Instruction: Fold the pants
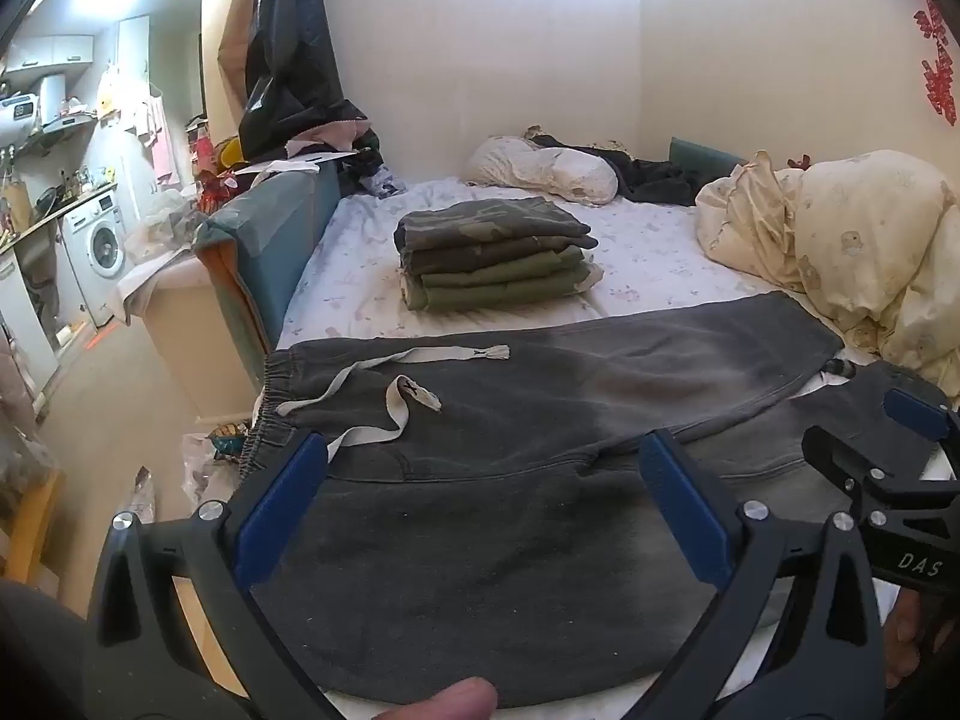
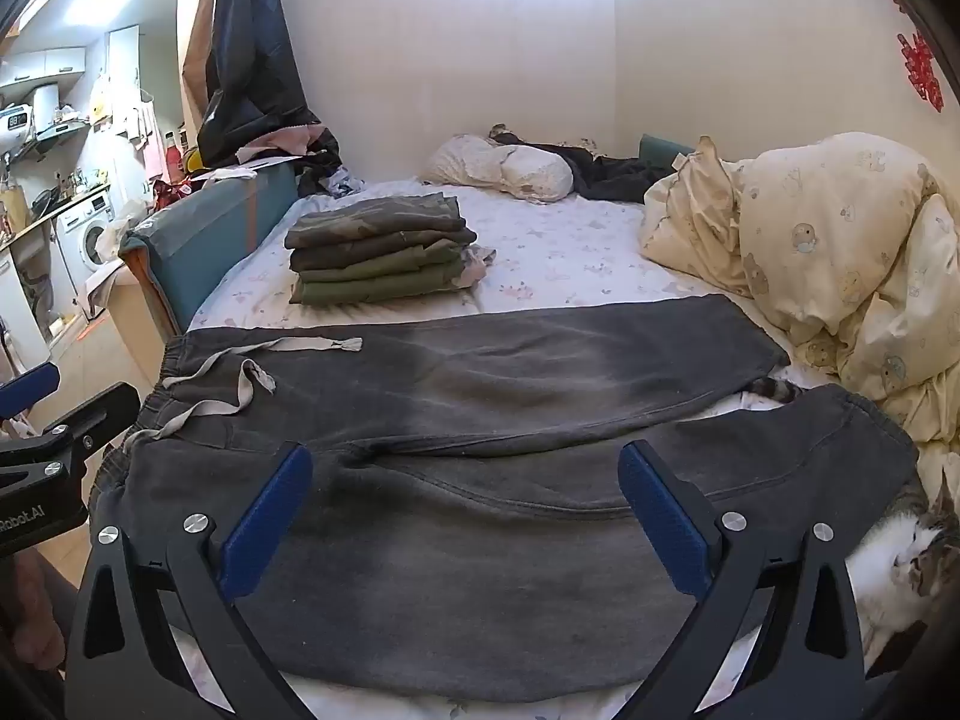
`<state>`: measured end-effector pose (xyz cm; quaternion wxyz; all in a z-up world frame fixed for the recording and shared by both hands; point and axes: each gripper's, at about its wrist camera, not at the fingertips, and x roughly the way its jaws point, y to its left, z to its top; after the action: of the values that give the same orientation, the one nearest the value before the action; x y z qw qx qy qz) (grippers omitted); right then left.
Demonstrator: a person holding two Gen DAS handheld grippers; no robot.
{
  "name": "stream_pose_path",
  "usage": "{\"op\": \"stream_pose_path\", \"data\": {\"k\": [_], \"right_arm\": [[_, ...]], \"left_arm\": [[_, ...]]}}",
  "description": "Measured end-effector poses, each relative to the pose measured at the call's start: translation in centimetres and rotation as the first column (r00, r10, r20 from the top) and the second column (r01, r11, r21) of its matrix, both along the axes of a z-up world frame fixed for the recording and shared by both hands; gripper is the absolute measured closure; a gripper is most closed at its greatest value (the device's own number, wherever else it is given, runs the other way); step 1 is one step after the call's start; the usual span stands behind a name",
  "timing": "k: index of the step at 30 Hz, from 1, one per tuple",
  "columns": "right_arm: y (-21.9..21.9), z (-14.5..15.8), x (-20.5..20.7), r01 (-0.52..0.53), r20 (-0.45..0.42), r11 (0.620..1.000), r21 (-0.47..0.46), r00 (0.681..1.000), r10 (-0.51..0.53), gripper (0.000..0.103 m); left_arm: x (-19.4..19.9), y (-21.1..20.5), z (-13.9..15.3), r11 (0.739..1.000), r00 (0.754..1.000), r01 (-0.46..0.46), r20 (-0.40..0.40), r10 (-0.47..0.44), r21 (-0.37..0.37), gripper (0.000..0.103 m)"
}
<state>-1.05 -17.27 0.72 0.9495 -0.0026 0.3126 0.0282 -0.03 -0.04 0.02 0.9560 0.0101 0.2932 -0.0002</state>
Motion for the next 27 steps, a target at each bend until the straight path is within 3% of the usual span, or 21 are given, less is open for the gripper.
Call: {"op": "stream_pose_path", "data": {"k": [27], "right_arm": [[0.41, -0.40, 0.20, 0.000, -0.016, 1.000, -0.001, 1.000, 0.000, 0.000]], "left_arm": [[-0.04, 0.06, -0.60, 1.000, 1.000, -0.005, 0.007, 0.005, 0.013, 0.001]]}}
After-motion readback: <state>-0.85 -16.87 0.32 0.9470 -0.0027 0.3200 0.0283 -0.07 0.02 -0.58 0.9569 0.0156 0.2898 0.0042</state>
